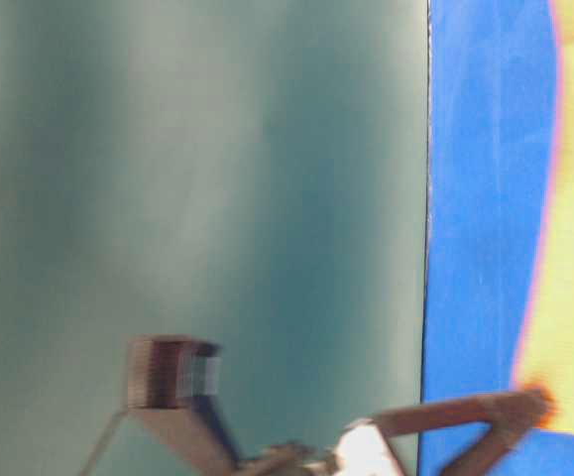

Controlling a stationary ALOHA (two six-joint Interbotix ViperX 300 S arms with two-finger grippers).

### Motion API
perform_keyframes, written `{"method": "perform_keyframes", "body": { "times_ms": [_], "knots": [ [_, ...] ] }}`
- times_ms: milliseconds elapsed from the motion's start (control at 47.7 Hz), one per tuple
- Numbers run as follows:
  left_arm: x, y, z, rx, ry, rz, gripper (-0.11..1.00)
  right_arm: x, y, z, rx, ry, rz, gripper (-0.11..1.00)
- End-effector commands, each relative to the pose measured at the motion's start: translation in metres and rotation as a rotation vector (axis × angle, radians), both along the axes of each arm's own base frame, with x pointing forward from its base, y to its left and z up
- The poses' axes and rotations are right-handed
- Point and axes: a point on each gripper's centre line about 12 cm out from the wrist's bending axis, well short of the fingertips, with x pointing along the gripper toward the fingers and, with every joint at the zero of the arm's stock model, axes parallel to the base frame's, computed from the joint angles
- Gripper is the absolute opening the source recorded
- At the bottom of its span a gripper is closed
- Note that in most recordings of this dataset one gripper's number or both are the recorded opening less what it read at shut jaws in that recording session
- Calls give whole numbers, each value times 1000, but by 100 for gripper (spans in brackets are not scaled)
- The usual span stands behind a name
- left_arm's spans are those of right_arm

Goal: Fold the orange towel.
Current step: 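Lift the towel strip and swing it upright, right gripper moving far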

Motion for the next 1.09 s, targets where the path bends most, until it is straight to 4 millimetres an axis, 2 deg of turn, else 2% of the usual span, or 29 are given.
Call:
{"method": "perform_keyframes", "body": {
  "times_ms": [0, 126, 251, 335, 629, 796, 1069],
  "knots": [
    [4, 0, 32, 1, -83, -4, 1, -1, 0, 25, 2, -65, -2, 3],
    [1, 1, 48, 1, -106, -5, 1, -8, -2, 48, 1, -140, -4, 3],
    [-2, 1, 64, 0, -138, -6, 1, -14, -3, 61, 5, -190, -6, 3],
    [-4, 0, 72, 0, -160, -9, 1, -16, -3, 64, 5, -206, -5, 3],
    [-3, -8, 73, -2, -180, -29, 1, -13, -11, 61, -14, -200, -31, 3],
    [7, -28, 80, -8, -277, -87, 1, -7, -35, 58, -57, -198, -117, 3],
    [41, -58, 80, 30, -399, -198, 1, 9, -96, 63, -182, -217, -276, 3]
  ]
}}
